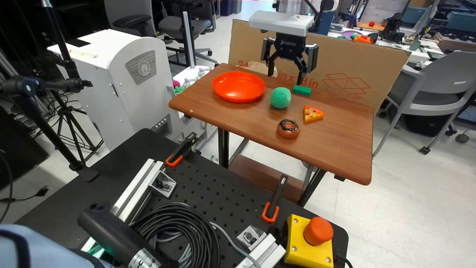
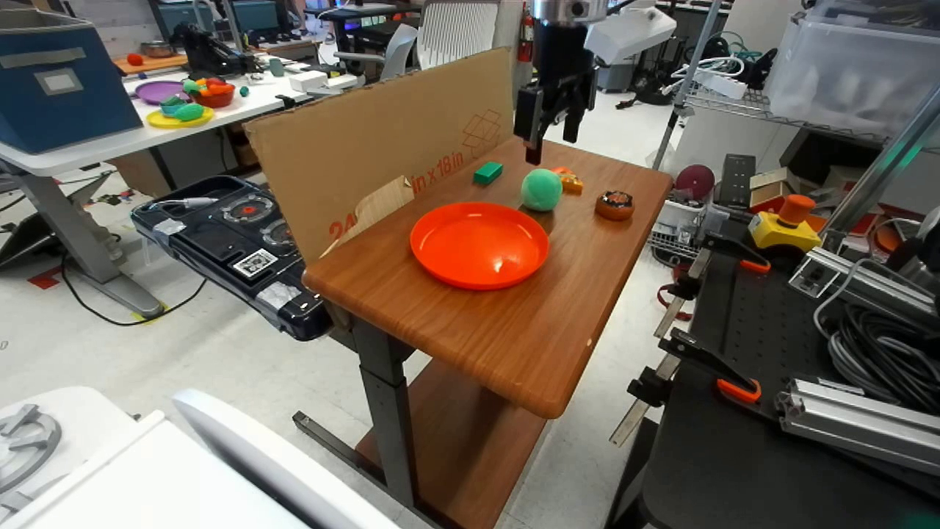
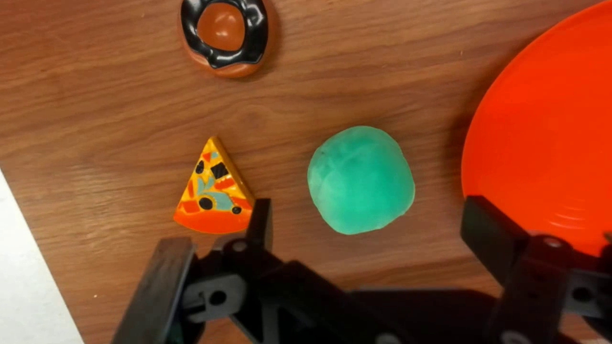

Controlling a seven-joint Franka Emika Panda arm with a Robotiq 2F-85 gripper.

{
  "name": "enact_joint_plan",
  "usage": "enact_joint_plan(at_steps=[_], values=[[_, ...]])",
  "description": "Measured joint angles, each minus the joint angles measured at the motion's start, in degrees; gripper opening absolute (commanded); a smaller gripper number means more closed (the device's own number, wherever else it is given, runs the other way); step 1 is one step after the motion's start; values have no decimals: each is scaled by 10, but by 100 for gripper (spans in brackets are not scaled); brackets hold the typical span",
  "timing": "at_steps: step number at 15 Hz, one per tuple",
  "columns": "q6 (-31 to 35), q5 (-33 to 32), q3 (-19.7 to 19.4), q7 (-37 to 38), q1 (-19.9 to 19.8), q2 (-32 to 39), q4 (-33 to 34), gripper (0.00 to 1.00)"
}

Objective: Move the green plush toy to the right

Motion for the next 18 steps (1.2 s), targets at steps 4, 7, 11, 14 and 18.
enact_joint_plan(at_steps=[4,7,11,14,18], values=[[-58,0,-17,0,16,65,66,96],[-104,0,-24,-4,19,111,119,69],[-143,1,-24,-14,19,141,161,37],[-161,1,-24,-29,23,146,184,16],[-158,0,-25,-57,25,111,189,7]])
